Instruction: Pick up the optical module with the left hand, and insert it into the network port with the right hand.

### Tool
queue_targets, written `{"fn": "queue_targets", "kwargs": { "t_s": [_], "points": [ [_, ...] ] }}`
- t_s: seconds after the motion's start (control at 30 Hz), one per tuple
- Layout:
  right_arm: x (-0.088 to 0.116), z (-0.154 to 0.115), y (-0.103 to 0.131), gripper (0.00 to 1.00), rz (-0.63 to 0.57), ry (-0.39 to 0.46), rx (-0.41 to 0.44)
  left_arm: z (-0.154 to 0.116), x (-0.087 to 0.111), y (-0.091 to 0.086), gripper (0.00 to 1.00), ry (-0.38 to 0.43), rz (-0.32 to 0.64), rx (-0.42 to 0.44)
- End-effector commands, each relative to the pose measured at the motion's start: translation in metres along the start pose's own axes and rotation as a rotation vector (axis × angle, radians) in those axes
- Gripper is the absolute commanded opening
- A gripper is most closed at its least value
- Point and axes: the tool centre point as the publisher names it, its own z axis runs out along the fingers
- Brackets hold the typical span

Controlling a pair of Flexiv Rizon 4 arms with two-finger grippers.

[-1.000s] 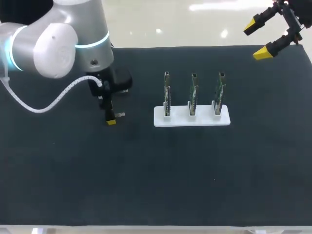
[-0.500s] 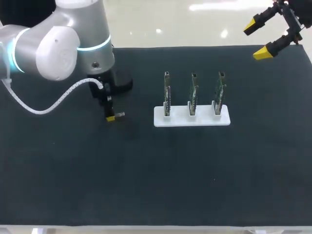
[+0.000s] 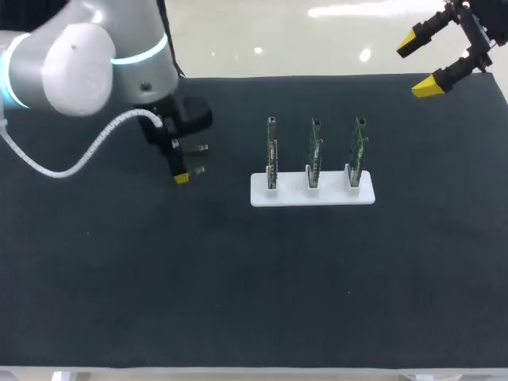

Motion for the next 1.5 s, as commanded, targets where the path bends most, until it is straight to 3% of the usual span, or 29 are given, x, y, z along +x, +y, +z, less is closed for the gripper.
{"fn": "queue_targets", "kwargs": {
  "t_s": [0.03,0.37,0.53,0.67,0.83,1.17,1.3,1.5],
  "points": [
    [0.0,0.0,0.0,1.0,-0.001,-0.002,0.0,-0.022,0.01,-0.009,0.0,-0.096,0.006,-0.005],
    [0.0,0.0,0.0,1.0,-0.001,-0.002,0.0,-0.069,0.001,-0.029,0.0,-0.367,0.04,-0.055],
    [0.0,0.0,0.0,1.0,-0.001,-0.002,0.0,-0.099,-0.001,-0.037,0.0,-0.493,0.084,-0.046],
    [0.0,0.0,0.0,1.0,-0.001,-0.002,0.0,-0.12,0.0,-0.047,0.0,-0.655,0.124,-0.038],
    [0.0,0.0,0.0,1.0,-0.001,-0.002,0.0,-0.146,-0.001,-0.058,0.0,-0.792,0.153,0.005],
    [0.0,0.0,0.0,1.0,-0.001,-0.002,0.0,-0.178,-0.007,-0.072,0.0,-1.095,0.201,-0.002],
    [0.0,0.0,0.0,1.0,-0.001,-0.002,0.0,-0.185,-0.009,-0.076,0.0,-1.192,0.228,-0.031],
    [0.0,0.0,0.0,1.0,-0.001,-0.002,0.0,-0.187,-0.01,-0.078,0.0,-1.199,0.244,-0.043]
  ]
}}
